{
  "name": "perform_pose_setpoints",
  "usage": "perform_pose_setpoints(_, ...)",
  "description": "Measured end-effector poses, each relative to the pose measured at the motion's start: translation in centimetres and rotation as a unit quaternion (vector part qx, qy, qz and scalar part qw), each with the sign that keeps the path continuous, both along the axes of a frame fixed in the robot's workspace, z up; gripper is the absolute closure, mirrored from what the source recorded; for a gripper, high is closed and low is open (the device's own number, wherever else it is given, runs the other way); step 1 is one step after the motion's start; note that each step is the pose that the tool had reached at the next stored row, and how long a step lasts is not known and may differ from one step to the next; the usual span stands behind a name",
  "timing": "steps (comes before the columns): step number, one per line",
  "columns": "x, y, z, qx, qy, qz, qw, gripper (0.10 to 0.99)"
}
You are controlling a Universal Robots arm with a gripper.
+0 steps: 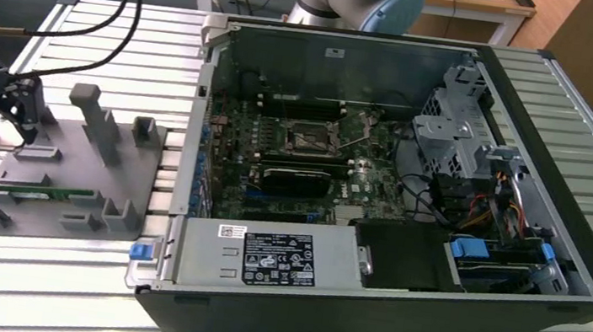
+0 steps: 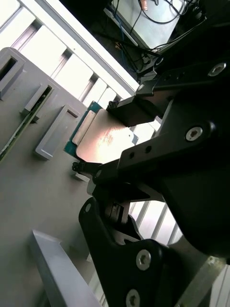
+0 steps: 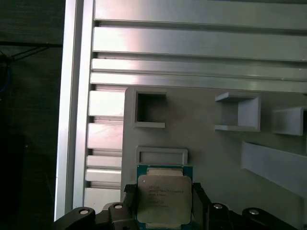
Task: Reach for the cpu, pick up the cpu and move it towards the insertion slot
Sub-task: 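Pick up the cpu and move it towards the insertion slot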
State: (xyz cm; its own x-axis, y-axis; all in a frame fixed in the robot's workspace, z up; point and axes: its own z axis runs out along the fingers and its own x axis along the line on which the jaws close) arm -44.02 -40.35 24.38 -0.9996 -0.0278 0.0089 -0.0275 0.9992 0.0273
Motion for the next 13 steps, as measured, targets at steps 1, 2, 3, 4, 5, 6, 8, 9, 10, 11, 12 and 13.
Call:
perform_pose_setpoints(1,0.0,0.0,0.12,0.0,0.0,0.0,1.0,0.541)
perform_pose_setpoints(2,0.0,0.0,0.24,0.0,0.0001,0.0,1.0,0.541)
perform_pose_setpoints(3,0.0,0.0,0.35,0.0,0.0,0.0,1.0,0.541)
perform_pose_setpoints(4,0.0,0.0,0.46,0.0,0.0,0.0,1.0,0.541)
perform_pose_setpoints(5,0.0,0.0,0.57,0.0,0.0,0.0,1.0,0.541)
perform_pose_setpoints(6,0.0,0.0,0.68,0.0,0.0,0.0,1.0,0.541)
perform_pose_setpoints(8,0.0,0.0,0.9,0.0,0.0,0.0,1.0,0.541)
perform_pose_setpoints(9,0.0,0.0,1.05,0.0,0.0,0.0,1.0,0.541)
perform_pose_setpoints(10,0.0,0.0,1.18,0.0,0.0,0.0,1.0,0.541)
perform_pose_setpoints(11,0.0,0.0,1.29,0.0,0.0,0.0,1.0,0.541)
perform_pose_setpoints(12,0.0,0.0,1.4,0.0,0.0,0.0,1.0,0.541)
perform_pose_setpoints(13,0.0,0.0,1.52,0.0,0.0,0.0,1.0,0.541)
